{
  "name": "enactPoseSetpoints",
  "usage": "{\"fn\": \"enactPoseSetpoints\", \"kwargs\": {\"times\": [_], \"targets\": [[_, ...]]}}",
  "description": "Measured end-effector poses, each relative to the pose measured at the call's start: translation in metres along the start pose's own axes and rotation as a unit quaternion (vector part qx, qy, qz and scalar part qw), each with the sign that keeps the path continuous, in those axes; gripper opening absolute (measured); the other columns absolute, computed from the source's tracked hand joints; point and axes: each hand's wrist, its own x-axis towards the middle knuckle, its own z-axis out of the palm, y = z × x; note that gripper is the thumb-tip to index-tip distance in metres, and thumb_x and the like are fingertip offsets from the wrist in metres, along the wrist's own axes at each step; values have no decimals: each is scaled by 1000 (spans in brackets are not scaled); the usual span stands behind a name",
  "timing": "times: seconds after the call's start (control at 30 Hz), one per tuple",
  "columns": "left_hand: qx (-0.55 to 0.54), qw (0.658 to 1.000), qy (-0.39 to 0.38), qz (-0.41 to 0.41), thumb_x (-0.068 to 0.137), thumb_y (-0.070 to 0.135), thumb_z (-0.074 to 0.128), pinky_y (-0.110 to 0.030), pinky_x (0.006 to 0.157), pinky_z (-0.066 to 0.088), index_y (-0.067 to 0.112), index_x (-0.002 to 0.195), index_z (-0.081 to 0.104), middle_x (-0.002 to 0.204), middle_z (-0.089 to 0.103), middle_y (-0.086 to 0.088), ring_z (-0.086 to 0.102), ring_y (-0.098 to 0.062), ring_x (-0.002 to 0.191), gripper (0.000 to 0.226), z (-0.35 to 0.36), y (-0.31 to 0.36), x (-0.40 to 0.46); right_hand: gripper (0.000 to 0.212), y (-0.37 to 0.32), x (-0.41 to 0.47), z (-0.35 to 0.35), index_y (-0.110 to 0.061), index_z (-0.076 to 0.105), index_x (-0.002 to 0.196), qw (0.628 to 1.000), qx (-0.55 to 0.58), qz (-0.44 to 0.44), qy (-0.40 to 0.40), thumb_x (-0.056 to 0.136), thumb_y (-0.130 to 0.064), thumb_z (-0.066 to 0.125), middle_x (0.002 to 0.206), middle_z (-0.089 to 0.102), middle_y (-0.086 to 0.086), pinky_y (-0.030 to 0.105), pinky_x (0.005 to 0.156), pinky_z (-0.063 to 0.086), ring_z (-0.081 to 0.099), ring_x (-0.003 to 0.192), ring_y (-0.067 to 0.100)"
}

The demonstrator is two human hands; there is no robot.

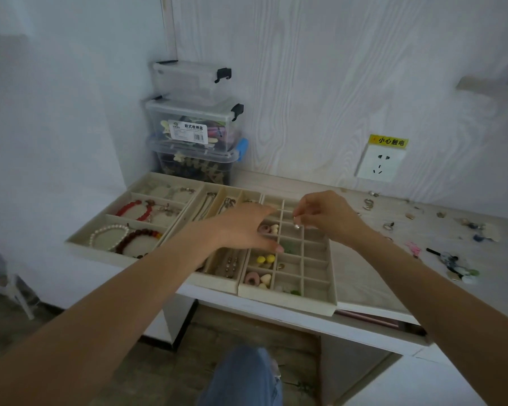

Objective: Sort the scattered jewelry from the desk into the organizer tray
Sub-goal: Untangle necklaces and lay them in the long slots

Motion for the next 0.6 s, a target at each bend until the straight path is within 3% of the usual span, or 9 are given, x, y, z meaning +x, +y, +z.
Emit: {"fn": "enactPoseSetpoints", "kwargs": {"times": [0.2, 0.3, 0.43, 0.5, 0.6], "targets": [[1, 1000, -12, -10, 71, 53, 72, -38, 103, 41, 23, 141, 36, 139, 48, 2, 49, -17, 121, 84, 2, 3, 6, 14, -6, 10, 0, -10, 71, 90, 963, -224, -94, -113, 85, -3, 60, 78, 58, -6, 2, 60, 35, 57, 79, 8], [-4, 1000, -16, -3, 68, 56, 73, -39, 100, 44, 27, 137, 42, 134, 53, 5, 53, -15, 117, 81, 2, 1, 8, 11, -7, 14, 4, -11, 70, 90, 956, -241, -94, -140, 83, -5, 63, 80, 59, -6, 17, 70, 40, 57, 80, 9], [3, 1000, -20, 3, 74, 52, 70, -35, 99, 44, 26, 136, 44, 133, 54, 5, 54, -14, 115, 72, 0, 1, 10, 14, -8, 17, 9, -13, 73, 92, 954, -240, -86, -159, 83, -7, 65, 93, 69, 1, 20, 75, 45, 62, 85, 13], [13, 1000, -13, 1, 85, 41, 63, -29, 94, 44, 26, 137, 45, 130, 56, 2, 55, -16, 112, 57, -1, 0, 12, 16, -8, 18, 11, -16, 74, 95, 954, -240, -79, -159, 85, -10, 64, 99, 71, 1, 23, 79, 48, 63, 92, 14], [33, 999, -5, -6, 97, 23, 45, -25, 92, 38, 22, 142, 39, 135, 53, -5, 52, -19, 117, 45, -3, 0, 13, 17, -5, 17, 12, -22, 73, 98, 956, -249, -72, -139, 87, -15, 63, 104, 70, -4, 21, 73, 44, 61, 92, 10]]}}
